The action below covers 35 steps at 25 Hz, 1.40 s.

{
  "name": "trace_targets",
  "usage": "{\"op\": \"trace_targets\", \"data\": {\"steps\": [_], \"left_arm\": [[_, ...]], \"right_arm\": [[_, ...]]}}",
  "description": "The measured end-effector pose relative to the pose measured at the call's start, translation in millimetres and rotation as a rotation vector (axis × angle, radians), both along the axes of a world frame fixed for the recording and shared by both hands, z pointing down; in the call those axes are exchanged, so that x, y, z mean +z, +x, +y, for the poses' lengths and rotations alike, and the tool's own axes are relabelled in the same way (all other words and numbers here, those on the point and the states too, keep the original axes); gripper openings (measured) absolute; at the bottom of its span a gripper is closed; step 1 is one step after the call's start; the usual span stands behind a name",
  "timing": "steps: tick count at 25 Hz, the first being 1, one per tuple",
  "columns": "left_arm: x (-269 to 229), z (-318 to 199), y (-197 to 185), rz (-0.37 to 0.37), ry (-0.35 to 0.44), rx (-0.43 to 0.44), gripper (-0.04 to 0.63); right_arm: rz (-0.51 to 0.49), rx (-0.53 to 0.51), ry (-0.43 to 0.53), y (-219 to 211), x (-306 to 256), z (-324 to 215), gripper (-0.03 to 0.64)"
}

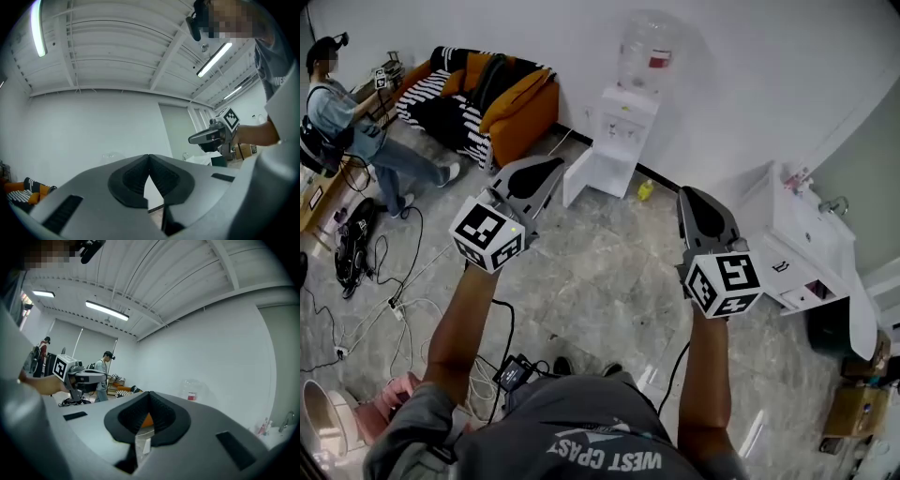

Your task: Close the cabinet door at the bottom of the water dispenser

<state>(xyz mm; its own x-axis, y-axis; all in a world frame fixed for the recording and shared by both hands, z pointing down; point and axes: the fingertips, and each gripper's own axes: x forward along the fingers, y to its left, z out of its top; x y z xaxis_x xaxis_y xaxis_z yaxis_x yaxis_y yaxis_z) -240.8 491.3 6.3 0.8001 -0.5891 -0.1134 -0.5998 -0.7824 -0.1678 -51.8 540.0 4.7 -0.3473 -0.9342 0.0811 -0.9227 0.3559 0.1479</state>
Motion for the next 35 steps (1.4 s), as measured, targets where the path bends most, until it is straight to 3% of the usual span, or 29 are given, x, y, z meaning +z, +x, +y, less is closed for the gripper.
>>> {"op": "trace_targets", "data": {"steps": [13,35], "left_arm": [[17,-31,5,-0.037,-0.026,-0.026,0.015],[25,-172,86,-0.12,-0.065,-0.202,0.017]], "right_arm": [[-0.022,0.015,-0.009,31,15,-42,0.031],[-0.124,-0.096,-0.021,140,38,-228,0.031]]}}
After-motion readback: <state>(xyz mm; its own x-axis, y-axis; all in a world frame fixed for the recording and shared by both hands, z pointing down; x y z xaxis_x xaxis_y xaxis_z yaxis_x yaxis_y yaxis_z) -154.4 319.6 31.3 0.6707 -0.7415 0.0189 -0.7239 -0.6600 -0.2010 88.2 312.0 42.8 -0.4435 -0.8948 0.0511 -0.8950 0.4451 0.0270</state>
